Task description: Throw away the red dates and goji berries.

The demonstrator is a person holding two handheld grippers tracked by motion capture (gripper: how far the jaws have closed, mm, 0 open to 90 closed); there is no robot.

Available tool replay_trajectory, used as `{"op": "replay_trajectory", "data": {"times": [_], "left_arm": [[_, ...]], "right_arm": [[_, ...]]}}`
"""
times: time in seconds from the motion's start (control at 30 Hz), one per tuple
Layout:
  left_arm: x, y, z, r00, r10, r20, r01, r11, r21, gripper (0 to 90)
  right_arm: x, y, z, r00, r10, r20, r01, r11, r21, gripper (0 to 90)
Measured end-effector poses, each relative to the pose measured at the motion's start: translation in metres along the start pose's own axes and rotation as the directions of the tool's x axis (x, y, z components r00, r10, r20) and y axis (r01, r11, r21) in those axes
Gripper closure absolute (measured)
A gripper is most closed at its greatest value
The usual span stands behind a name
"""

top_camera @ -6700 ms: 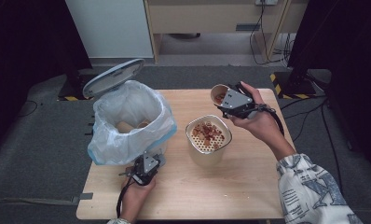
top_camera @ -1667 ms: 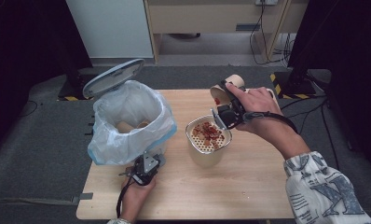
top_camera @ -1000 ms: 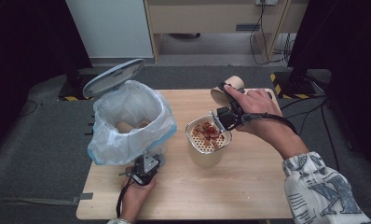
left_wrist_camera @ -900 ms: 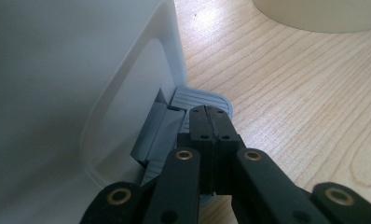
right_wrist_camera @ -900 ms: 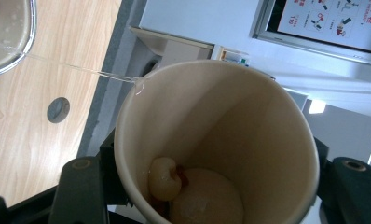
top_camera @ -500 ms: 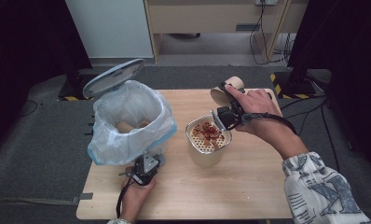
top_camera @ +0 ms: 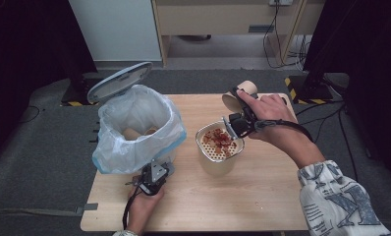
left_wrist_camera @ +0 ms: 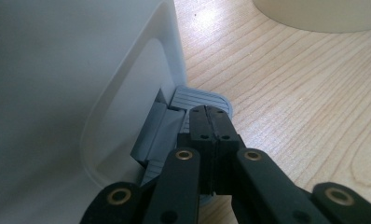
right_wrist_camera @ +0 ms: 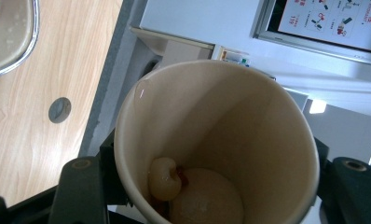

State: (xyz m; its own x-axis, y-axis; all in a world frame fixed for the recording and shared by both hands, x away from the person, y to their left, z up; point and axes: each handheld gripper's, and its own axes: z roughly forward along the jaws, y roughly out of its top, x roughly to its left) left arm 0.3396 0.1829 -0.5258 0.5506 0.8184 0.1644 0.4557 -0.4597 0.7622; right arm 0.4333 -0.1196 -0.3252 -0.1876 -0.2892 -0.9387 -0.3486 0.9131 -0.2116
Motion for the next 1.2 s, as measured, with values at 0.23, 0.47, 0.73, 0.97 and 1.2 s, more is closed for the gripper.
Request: {"op": "replay_trajectory", "data": {"times": [0.23,0.47,0.73,0.97,1.2], "left_arm": [[0.0001,0.0000,0.0000,1.0000,-0.001,0.001,0.001,1.0000,0.000,89.1],[0.0001,0.0000,0.0000,1.0000,-0.001,0.001,0.001,1.0000,0.000,89.1],[0.0001,0.0000,0.0000,1.0000,-0.002,0.001,0.002,1.0000,-0.001,89.0],[0.0003,0.0000,0.0000,1.0000,-0.003,0.002,0.003,1.0000,-0.001,89.0],[0.0002,0.0000,0.0000,1.0000,-0.003,0.002,0.003,1.0000,-0.001,89.1]], "right_arm": [[0.0009,0.0017,0.0008,0.9998,0.017,-0.007,-0.017,1.000,-0.005,34.5],[0.0017,0.0000,0.0029,0.9982,0.060,-0.012,-0.060,0.998,-0.018,34.5],[0.0053,-0.0002,0.0049,0.9948,0.098,-0.026,-0.099,0.995,-0.029,34.5],[0.0081,-0.0004,0.0076,0.9880,0.149,-0.041,-0.150,0.988,-0.039,34.5],[0.0071,-0.0027,0.0078,0.9674,0.245,-0.064,-0.249,0.966,-0.065,34.5]]}}
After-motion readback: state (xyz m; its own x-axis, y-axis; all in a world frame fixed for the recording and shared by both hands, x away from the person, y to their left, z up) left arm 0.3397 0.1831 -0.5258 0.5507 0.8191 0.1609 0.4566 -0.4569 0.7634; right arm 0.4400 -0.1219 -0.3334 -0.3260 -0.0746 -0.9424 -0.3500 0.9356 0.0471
